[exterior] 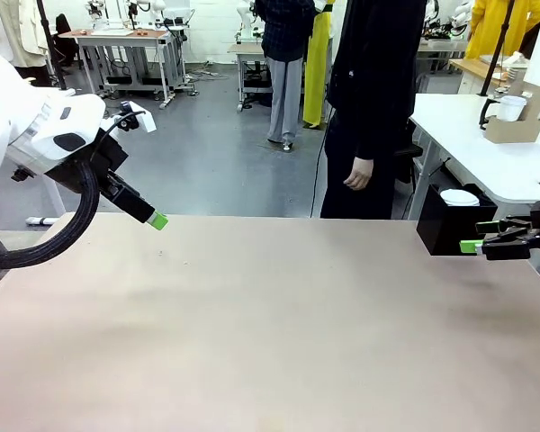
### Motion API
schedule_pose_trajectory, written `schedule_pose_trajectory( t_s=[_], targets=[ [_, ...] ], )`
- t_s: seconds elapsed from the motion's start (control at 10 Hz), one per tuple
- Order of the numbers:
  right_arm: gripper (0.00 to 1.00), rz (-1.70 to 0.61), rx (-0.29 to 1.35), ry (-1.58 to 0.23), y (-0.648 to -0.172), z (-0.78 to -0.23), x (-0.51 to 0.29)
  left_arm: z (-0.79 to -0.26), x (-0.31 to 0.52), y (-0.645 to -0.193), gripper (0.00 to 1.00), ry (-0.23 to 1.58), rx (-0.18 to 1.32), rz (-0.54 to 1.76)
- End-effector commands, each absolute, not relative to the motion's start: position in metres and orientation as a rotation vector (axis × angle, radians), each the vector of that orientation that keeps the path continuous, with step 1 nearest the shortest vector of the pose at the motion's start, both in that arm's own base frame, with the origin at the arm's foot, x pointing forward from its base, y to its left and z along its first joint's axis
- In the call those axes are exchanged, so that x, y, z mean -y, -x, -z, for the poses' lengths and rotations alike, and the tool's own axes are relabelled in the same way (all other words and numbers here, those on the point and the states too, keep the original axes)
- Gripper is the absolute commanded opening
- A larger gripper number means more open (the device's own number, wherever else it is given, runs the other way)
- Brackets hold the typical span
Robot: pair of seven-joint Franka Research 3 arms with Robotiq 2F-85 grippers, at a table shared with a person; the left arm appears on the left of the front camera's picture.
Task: Pour a drink into a cup and package it in a carrier.
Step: Insert the held 600 ml Paper Cup into the Cup Carrier.
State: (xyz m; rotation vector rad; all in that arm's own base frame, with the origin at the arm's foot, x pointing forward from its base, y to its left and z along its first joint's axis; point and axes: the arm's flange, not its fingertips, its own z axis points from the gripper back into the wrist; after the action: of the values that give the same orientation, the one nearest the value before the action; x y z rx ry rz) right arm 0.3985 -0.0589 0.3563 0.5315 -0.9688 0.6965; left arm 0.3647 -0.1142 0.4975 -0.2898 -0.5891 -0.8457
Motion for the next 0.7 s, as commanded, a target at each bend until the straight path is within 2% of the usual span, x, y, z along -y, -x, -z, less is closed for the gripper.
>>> schedule_pose_trajectory(
  t_s=[0.0,0.6],
  targets=[
    [1.0,-0.706,0.974,-0.518,-0.3989,-0.3576,0.0599,-0.497,0.1142,-0.3629,1.0,0.296,0.591,0.833],
    [1.0,-0.706,0.974,-0.518,-0.3989,-0.3576,0.0599,-0.497,0.1142,-0.3629,1.0,0.296,0.591,0.833]
  ],
)
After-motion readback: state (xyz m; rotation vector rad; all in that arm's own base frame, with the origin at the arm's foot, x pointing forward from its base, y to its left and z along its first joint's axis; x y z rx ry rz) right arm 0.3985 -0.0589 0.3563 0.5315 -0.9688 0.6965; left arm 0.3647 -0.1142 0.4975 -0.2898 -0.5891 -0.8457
